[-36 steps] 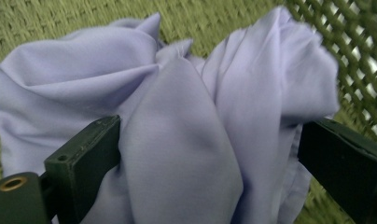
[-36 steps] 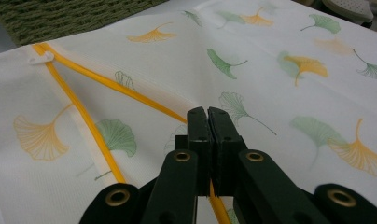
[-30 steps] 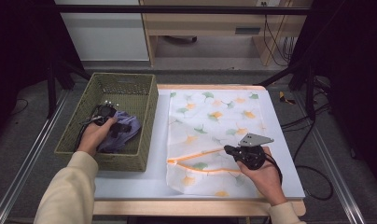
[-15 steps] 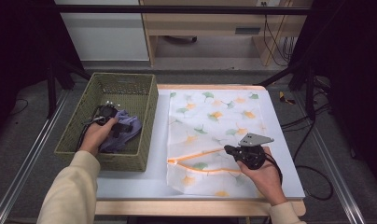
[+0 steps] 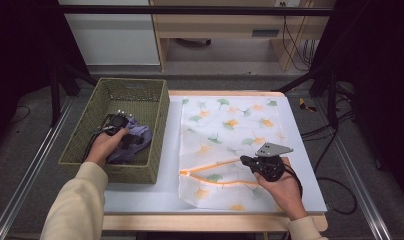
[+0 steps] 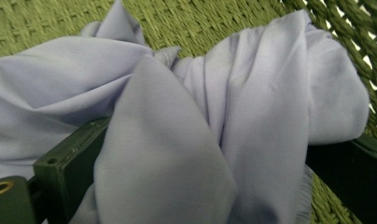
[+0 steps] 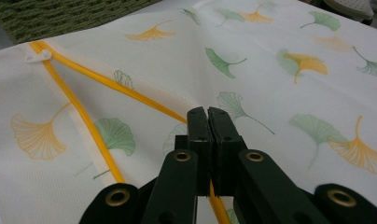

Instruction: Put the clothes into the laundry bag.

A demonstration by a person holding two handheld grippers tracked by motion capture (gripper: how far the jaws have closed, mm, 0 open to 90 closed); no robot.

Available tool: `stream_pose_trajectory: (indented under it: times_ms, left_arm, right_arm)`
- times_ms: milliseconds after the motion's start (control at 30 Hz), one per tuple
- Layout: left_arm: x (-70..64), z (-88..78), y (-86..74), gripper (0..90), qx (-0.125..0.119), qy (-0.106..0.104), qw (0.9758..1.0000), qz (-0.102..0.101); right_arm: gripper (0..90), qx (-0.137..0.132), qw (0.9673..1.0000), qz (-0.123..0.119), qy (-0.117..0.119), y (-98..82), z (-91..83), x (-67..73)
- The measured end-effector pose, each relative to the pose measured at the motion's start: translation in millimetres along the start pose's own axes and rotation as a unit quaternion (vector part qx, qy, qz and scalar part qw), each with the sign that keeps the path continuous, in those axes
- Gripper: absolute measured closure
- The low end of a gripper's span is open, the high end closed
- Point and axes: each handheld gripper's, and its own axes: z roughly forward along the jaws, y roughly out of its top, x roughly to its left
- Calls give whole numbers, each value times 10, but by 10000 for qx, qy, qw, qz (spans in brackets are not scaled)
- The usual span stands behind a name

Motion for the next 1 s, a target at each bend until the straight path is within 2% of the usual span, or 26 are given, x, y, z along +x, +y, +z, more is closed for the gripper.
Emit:
stream_pose_trajectory:
  times_ms: [200, 533, 633, 733, 833, 933, 1000]
  left_arm:
    - [-2, 17, -5, 4, 20, 20, 10000, 24]
    - [4, 21, -2, 1, 20, 20, 10000, -89]
    - [5, 27, -3, 13, 68, 57, 9999, -70]
    - [9, 24, -5, 77, 144, 120, 9998, -83]
    - [15, 23, -10, 208, 226, 164, 9996, -101]
    - [4, 10, 0, 334, 281, 279, 9992, -27]
    - [-1, 5, 0, 397, 307, 280, 9991, 38]
  right_arm:
    - [887, 23, 10000, -2, -3, 1, 9, 14]
    - [886, 20, 10000, -10, 8, 1, 9, 9]
    - [886, 17, 10000, 10, 2, 0, 6, 7]
    - [887, 24, 10000, 8, 6, 0, 7, 8]
    - [887, 37, 10000, -13, 7, 2, 11, 8]
    - [886, 29, 10000, -4, 7, 2, 9, 7]
    - [886, 18, 10000, 2, 4, 4, 6, 3]
